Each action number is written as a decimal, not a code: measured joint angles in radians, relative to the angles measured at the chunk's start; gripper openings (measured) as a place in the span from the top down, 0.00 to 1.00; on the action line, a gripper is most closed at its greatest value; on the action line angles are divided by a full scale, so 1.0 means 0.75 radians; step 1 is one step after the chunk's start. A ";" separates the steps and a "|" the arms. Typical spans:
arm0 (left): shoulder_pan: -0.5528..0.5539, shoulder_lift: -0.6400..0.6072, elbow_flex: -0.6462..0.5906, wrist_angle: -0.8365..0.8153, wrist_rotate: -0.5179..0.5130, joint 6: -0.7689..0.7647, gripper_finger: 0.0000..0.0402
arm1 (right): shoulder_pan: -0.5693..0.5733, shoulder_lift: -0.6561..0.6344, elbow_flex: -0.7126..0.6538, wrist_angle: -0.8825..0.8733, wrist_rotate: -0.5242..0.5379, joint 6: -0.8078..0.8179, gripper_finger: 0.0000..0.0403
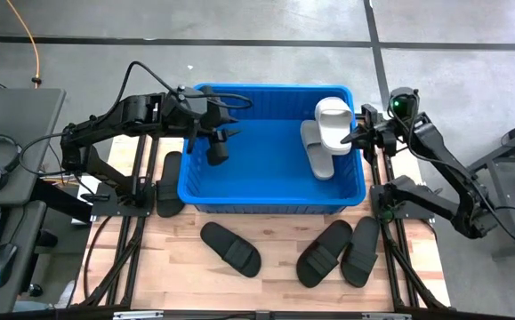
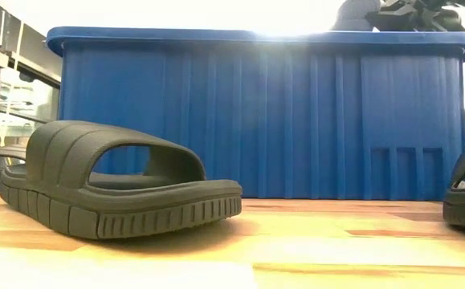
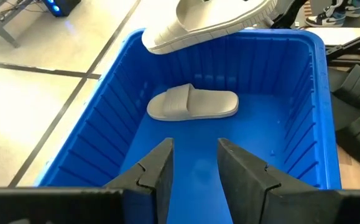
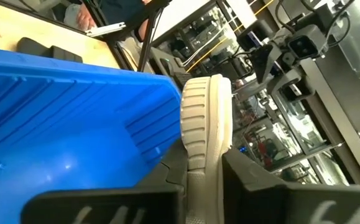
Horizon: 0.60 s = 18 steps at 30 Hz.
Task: Pick and place slides into bin
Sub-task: Put the gray slide into the blue bin
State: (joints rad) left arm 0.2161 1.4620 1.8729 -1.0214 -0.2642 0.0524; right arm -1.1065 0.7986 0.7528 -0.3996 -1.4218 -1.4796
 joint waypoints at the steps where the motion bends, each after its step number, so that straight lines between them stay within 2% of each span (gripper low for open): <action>1: 0.000 0.000 0.000 0.000 0.000 -0.004 0.72 | 0.000 0.001 0.000 0.025 0.001 0.019 0.93; 5: 0.000 0.000 0.000 0.001 -0.001 -0.008 0.72 | 0.000 0.001 0.000 0.094 0.022 0.090 0.88; 13: 0.000 0.000 0.000 0.002 -0.024 0.002 0.72 | 0.000 0.023 0.000 0.099 0.049 0.093 0.90; 18: 0.021 0.070 0.000 0.157 -0.024 0.222 0.72 | 0.000 0.045 0.000 0.128 0.042 0.092 0.89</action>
State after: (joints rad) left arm 0.2315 1.5149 1.8729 -0.9040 -0.2819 0.2187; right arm -1.1065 0.8326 0.7528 -0.3038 -1.3904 -1.4104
